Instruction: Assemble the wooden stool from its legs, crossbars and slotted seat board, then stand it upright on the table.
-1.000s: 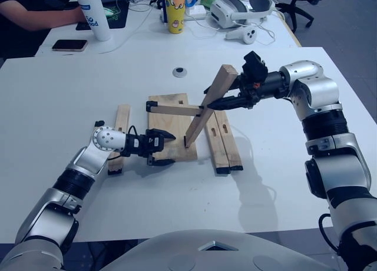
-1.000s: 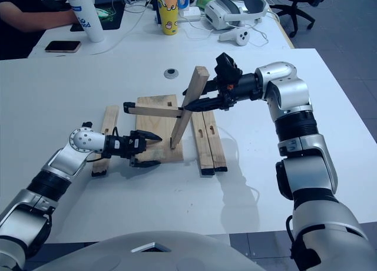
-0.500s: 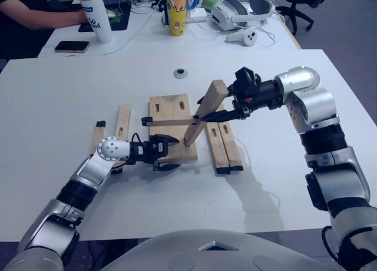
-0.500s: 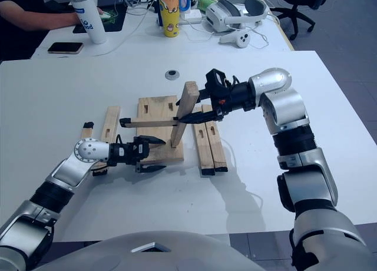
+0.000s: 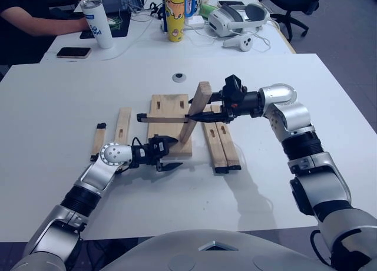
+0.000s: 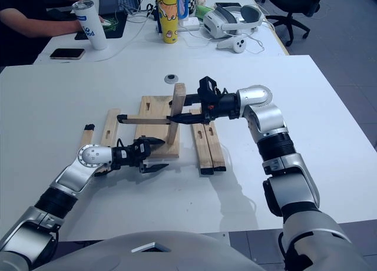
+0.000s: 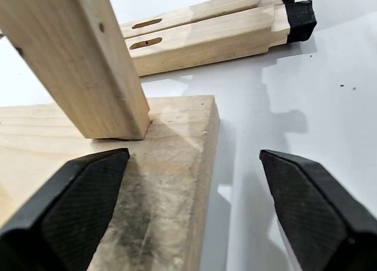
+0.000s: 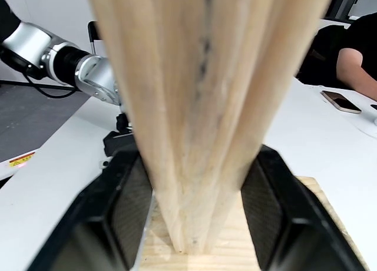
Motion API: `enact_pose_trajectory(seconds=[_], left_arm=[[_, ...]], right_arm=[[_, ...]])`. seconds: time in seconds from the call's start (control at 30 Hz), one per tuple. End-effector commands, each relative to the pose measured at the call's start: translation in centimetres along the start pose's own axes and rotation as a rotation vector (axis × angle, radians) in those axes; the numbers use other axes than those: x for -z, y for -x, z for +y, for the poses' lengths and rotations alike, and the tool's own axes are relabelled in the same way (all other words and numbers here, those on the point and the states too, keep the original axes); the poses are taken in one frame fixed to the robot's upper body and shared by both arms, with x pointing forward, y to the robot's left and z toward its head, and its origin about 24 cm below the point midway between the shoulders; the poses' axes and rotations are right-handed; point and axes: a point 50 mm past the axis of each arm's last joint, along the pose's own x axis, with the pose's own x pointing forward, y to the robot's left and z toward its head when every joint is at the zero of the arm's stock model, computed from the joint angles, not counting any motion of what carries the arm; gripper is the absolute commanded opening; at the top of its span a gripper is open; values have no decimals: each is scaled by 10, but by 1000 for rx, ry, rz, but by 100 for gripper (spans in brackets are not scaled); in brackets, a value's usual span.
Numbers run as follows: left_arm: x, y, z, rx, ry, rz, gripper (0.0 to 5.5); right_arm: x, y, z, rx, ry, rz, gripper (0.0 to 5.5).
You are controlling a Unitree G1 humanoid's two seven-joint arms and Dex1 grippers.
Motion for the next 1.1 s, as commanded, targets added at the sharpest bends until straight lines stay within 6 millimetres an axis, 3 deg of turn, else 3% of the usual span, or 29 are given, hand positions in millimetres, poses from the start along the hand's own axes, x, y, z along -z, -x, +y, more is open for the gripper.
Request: enact_pose_trajectory(seconds=[0.03,0.1,0.23,0.4,0.5,0.57,0.7,0.77,0.87,0.93,1.0,1.07,1.1], left_arm=[[41,-5,-39,140,143,161,409],[45,-6,-39,128,153,183,409],[48,-8,-33,89,142,230,409],[49,-11,-30,66,142,238,409],[48,-15,-27,58,142,231,409],[48,-17,-24,52,136,233,409],[50,-17,-19,40,138,242,409],[53,-16,-18,40,136,257,409],[55,-13,-17,40,138,262,409],[55,-12,-16,44,137,263,409],[56,-11,-16,46,138,264,409],[58,-11,-17,46,141,268,409],[58,-11,-17,48,140,268,409]], right_arm=[[68,22,14,190,-259,196,206],[57,26,9,226,-261,116,206],[36,36,-1,283,-226,28,287],[34,49,2,311,-211,54,291],[27,67,10,311,-212,51,291],[2,76,8,330,-209,-55,267],[-104,79,5,281,-90,-494,210],[-144,73,12,232,-41,-656,183],[-175,58,17,187,-36,-806,138],[-175,44,17,203,-63,-816,107],[-151,21,5,279,-168,-760,82],[-105,-7,0,320,-344,-650,51],[-72,-22,5,331,-441,-536,39]])
